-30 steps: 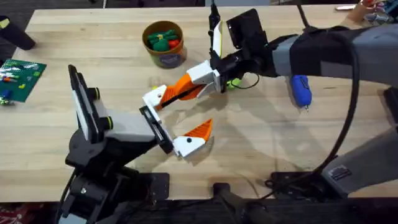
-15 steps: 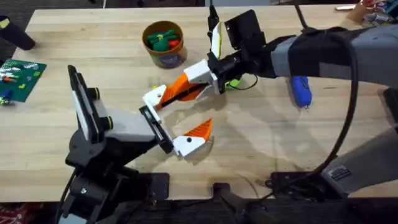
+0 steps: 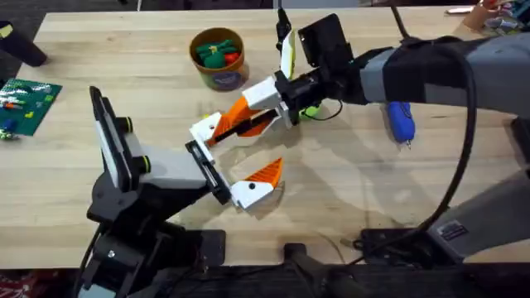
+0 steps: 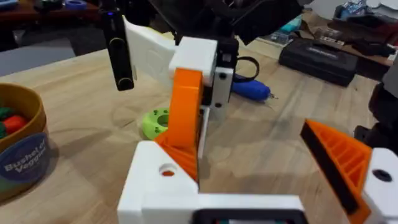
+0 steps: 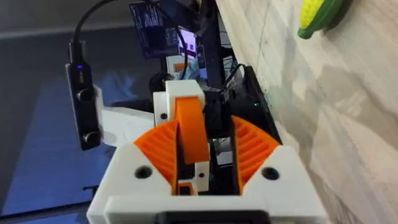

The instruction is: Pick up the gripper from the table and insert it into the empty holder that is missing its gripper. Then pick up a screw, insert it into the mounting hole, and use the screwdriver to tighten it. Finally, clean up the table by picking up the vegetable and placing it into the bucket.

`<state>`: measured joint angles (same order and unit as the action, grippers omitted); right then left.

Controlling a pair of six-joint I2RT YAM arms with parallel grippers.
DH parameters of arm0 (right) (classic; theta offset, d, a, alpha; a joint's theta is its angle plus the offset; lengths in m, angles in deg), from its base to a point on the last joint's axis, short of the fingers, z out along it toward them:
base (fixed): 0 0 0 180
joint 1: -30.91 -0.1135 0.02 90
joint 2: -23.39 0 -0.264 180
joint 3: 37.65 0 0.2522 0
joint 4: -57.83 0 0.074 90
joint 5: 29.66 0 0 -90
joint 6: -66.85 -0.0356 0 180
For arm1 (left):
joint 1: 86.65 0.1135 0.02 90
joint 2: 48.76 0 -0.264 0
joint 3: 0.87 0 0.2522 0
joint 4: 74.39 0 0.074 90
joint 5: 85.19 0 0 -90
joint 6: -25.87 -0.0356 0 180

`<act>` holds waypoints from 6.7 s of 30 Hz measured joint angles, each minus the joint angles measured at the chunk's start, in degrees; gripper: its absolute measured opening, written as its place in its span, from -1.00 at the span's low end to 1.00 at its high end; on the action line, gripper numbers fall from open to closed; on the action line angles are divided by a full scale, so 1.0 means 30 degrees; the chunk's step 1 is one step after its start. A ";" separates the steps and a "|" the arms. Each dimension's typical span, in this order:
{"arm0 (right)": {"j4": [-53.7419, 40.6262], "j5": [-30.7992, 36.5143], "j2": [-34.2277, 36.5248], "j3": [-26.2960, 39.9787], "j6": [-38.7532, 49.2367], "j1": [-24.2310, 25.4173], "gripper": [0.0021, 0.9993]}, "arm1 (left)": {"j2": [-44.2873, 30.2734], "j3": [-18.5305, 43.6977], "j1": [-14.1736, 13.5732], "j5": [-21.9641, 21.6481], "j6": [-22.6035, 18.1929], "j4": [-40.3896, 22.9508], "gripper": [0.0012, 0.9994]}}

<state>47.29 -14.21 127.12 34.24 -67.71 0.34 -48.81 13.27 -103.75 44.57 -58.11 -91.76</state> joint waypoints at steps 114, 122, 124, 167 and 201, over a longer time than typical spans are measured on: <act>-1.0192 2.3556 -0.4491 0.0080 1.4292 -0.0632 0.06 | 0.0001 -0.0001 -0.0189 0.1472 -0.0515 -0.0016 0.97; -1.0105 2.3606 -0.3349 0.0080 1.4286 -0.0626 0.13 | 0.0000 -0.0006 -0.0189 0.1472 -0.0515 -0.0016 0.97; -1.0067 2.3621 -0.3314 0.0113 1.4286 -0.0625 0.13 | 0.0006 -0.0006 -0.0189 0.1472 -0.0515 -0.0016 0.97; -0.9906 2.3841 -0.3279 0.0146 1.4220 0.0271 -0.98 | 0.0002 0.0000 -0.0189 0.1472 -0.0515 -0.0016 0.97; -1.7430 2.3772 -0.4205 0.6831 1.4060 0.0200 -0.99 | 0.0000 -0.0004 -0.0189 0.1472 -0.0515 -0.0019 0.97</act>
<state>-5.00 57.10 114.50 54.73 -25.53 0.94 -48.81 13.26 -104.32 48.99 -59.66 -91.82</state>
